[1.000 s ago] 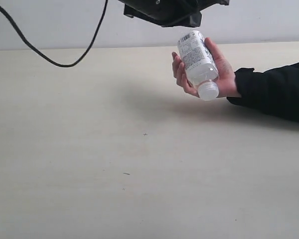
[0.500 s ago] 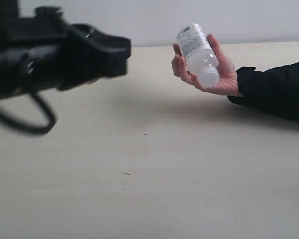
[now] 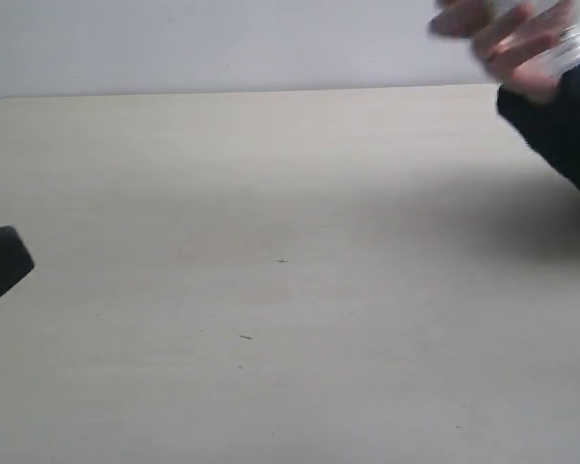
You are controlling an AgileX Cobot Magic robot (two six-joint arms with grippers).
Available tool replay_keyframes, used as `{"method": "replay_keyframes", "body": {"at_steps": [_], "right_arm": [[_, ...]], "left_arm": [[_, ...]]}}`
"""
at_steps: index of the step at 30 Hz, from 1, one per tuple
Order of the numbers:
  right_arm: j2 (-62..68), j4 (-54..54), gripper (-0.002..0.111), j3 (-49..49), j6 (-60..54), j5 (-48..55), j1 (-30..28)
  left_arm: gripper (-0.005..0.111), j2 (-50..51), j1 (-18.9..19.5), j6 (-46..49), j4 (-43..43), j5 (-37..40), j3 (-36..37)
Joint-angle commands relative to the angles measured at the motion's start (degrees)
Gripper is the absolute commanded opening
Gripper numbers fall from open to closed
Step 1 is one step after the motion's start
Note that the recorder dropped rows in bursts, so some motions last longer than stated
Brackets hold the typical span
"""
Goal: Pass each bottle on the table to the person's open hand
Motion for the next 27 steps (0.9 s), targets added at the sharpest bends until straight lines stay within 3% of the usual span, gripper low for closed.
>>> {"method": "replay_keyframes", "body": {"at_steps": [1, 5, 14, 23, 27], "right_arm": [[-0.3, 0.0, 0.000, 0.2, -0.4, -0.4, -0.2], [-0.3, 0.0, 0.000, 0.2, -0.4, -0.4, -0.2], [-0.3, 0.0, 0.000, 0.2, -0.4, -0.4, -0.2], [-0.3, 0.0, 0.000, 0.2, -0.4, -0.4, -0.2], [-0.3, 0.0, 0.000, 0.2, -0.4, -0.4, -0.2]], "left_arm": [[0.001, -7.4, -0.5, -0.1, 0.6, -1.8, 5.2], [0.001, -12.6, -0.5, -0.1, 1.5, -1.3, 7.1], [0.001, -15.4, -0.3, -0.8, 1.4, 9.4, 7.1], [0.001, -15.4, -0.3, -0.7, 1.4, 9.9, 7.1], [0.001, -15.4, -0.3, 4.0, 2.5, 9.5, 7.1]]}}
